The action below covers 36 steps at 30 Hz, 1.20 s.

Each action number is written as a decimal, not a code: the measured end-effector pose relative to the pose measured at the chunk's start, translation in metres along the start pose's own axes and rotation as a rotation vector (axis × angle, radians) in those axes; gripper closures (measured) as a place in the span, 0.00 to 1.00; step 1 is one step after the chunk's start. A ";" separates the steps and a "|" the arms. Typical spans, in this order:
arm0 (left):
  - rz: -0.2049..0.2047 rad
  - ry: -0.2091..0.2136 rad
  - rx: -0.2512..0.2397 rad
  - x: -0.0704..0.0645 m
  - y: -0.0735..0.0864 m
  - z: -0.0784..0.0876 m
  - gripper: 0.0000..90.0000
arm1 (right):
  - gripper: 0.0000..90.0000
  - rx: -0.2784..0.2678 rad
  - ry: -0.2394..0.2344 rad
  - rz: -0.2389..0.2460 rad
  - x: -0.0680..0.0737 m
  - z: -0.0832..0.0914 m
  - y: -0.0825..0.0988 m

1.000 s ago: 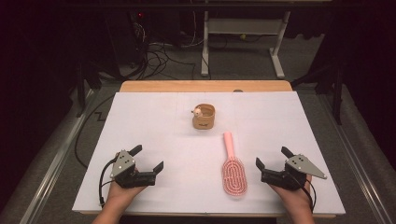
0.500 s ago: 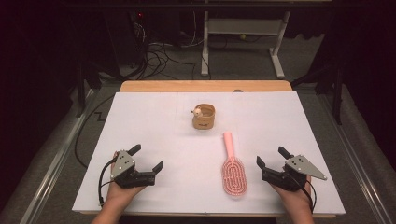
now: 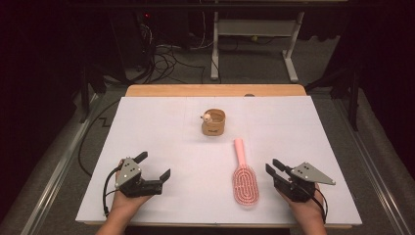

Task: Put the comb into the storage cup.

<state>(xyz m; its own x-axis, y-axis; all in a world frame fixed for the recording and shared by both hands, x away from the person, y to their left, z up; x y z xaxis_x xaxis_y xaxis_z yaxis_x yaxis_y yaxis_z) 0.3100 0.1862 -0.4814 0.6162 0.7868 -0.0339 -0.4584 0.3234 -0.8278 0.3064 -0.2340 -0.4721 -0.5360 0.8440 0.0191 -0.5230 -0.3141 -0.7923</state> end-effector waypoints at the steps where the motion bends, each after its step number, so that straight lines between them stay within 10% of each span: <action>1: -0.003 0.000 -0.002 0.000 0.000 0.000 0.00 | 0.79 0.000 0.000 0.000 0.000 0.000 0.000; 6: -0.007 0.000 0.007 0.000 0.001 -0.002 0.00 | 0.99 0.016 -0.092 0.023 0.019 -0.001 -0.007; 13: -0.016 0.002 0.004 -0.001 0.001 -0.002 0.00 | 1.00 0.070 -0.161 0.103 0.051 -0.007 -0.009; 36: -0.019 0.011 0.014 -0.002 0.002 -0.004 0.00 | 1.00 0.251 -0.171 0.236 0.111 -0.025 0.006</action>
<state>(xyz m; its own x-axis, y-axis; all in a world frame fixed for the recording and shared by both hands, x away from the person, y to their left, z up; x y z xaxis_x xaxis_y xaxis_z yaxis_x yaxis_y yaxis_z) 0.3104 0.1836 -0.4852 0.6321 0.7745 -0.0246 -0.4555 0.3456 -0.8204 0.2600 -0.1315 -0.4898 -0.7524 0.6581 -0.0276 -0.5071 -0.6055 -0.6134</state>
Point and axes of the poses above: each handheld gripper's, and its own axes: z roughly backward along the jaws, y roughly out of its underside, x roughly to its left, the point moved 4 cm from there along -z, roughly forward along the jaws, and after that the axes turned 15 degrees about x, right-handed, at the moved point
